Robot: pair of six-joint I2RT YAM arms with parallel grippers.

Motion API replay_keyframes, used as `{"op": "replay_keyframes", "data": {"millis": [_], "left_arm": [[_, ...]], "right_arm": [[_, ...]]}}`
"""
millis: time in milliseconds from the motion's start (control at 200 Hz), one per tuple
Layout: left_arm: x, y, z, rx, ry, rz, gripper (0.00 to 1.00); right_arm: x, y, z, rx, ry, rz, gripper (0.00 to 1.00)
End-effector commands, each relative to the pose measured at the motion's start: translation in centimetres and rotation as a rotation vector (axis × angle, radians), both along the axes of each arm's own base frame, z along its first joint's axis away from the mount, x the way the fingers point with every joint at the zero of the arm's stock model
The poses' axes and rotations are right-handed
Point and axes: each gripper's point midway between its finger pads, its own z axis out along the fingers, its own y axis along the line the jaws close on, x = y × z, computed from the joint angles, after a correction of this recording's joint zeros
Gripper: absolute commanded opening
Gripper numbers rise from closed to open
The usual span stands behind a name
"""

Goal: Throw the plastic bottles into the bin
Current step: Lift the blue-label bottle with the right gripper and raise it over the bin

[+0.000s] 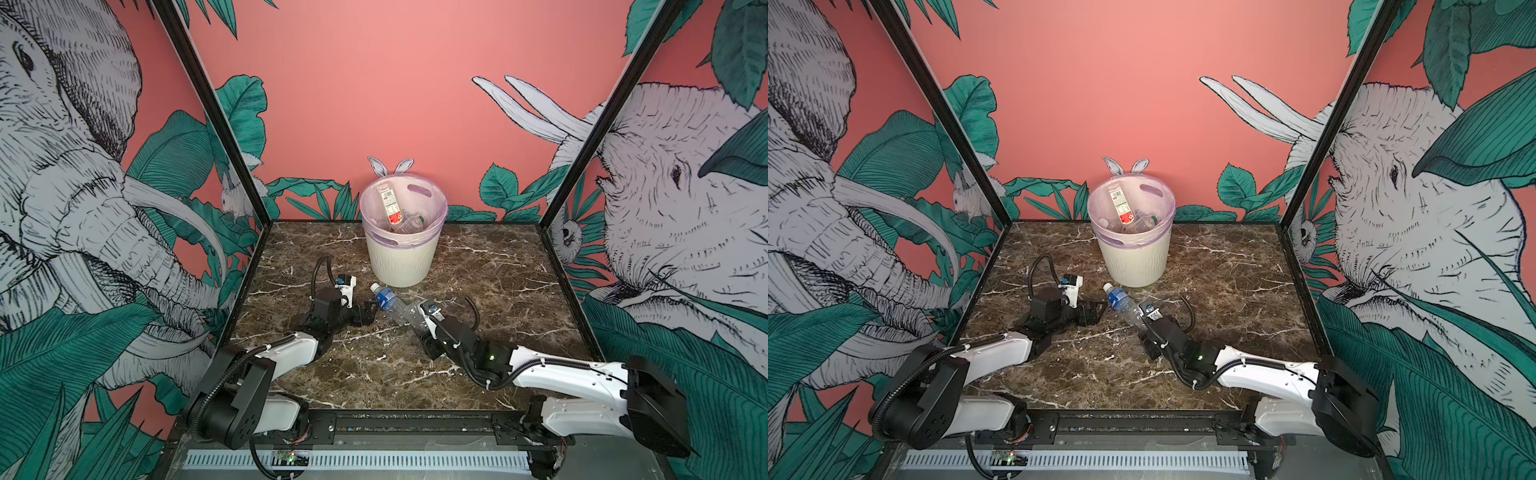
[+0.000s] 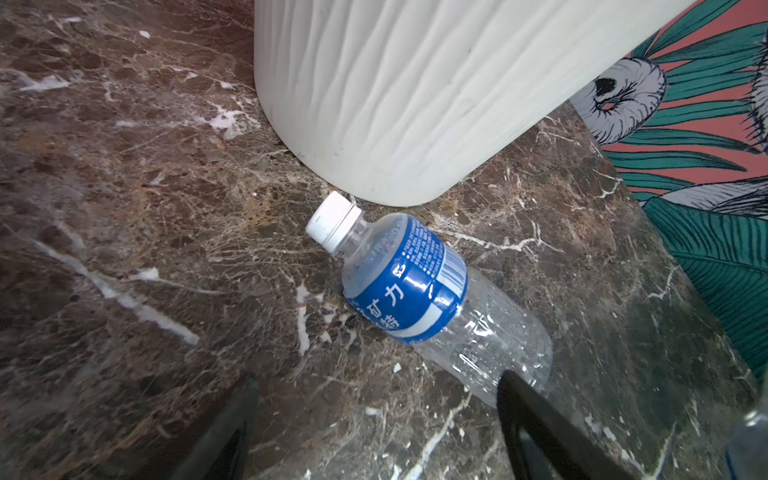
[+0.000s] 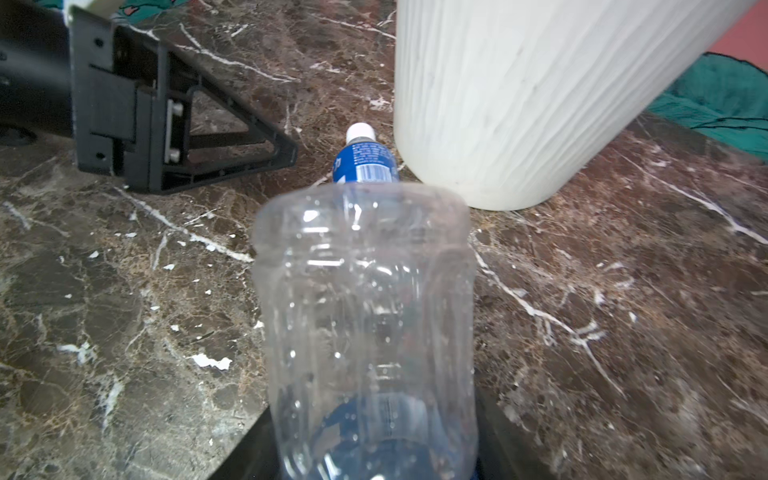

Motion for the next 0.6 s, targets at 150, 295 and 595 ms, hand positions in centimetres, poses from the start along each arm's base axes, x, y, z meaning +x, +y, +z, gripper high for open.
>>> {"op": "replay_keyframes", "data": {"millis": [150, 295, 595], "left_arm": [[0.6, -0.8, 1.4, -0.008, -0.051, -0.025, 0.9], [0.5, -0.9, 1.4, -0.008, -0.051, -0.028, 0.9], [0.3, -1.0, 1.6, -0.011, -0.05, -0.034, 0.9]], "right_arm": [[0.7, -3.6, 4.0, 0.139, -0.122, -0.166, 0.44], [0.9, -4.9, 5.4, 0.162, -0.156, -0.214, 0.44], [1.4, -5.4, 9.1, 0.2, -0.207, -0.251, 0.43]]}}
